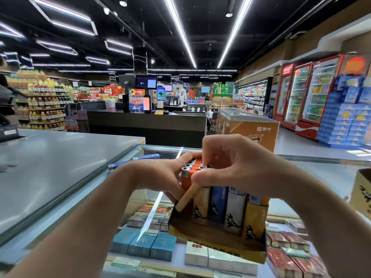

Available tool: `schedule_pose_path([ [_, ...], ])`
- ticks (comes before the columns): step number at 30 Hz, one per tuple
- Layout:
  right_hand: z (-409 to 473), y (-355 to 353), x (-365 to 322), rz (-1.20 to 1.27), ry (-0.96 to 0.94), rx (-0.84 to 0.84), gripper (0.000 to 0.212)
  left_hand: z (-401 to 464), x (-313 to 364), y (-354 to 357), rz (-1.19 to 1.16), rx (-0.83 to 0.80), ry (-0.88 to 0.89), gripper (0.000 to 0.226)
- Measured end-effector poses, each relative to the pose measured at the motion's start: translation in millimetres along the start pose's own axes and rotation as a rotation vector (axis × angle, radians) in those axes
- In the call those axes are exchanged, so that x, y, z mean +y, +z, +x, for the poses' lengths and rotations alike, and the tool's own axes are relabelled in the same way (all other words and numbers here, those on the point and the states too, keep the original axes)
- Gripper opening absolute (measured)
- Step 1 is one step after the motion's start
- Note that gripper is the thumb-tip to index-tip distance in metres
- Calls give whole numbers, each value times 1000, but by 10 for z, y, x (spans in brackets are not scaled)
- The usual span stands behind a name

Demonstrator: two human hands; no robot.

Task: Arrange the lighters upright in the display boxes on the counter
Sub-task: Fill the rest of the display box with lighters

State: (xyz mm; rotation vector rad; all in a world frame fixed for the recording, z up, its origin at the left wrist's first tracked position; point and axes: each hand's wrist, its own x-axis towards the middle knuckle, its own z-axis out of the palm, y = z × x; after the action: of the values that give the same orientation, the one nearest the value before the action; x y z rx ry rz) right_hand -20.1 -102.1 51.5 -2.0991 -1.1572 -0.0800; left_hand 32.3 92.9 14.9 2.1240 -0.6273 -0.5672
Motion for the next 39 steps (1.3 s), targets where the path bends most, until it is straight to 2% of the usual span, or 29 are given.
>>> schedule_pose_path([
  [4, 33, 103, 7, -198, -4, 74, 24, 16, -25, -17, 53, 1, -42, 84],
  [10, 77, 224, -35, -543, -41, 52, 23, 19, -37, -27, 84, -4, -45, 46],
  [15, 70, 249, -72, -733, -84, 23, 24, 38, -66, -38, 78, 5, -49, 51],
  [19, 51, 238, -91, -751, -92, -9, 22, 42, -65, -32, 54, -7, -6, 62],
  [21, 53, 249, -96, -767, -113, -21, 19, 36, -58, -22, 65, -15, 16, 62],
  [24, 63, 281, -90, -809, -178, -10, 25, 24, -42, -16, 65, -23, 6, 55],
  [26, 69, 276, -57, -779, -178, 5, 21, 21, -28, -9, 84, -25, -13, 56],
  [31, 50, 111, 75, -396, -38, 3, 11, 11, -24, -3, 31, 32, -11, 96],
  [37, 82, 93, 178, -310, 22, -8, 14, 1, -23, 15, -7, 32, 6, 94],
  [39, 73, 68, 210, -207, 42, 47, 15, 3, -28, 13, -18, 25, 13, 94],
])
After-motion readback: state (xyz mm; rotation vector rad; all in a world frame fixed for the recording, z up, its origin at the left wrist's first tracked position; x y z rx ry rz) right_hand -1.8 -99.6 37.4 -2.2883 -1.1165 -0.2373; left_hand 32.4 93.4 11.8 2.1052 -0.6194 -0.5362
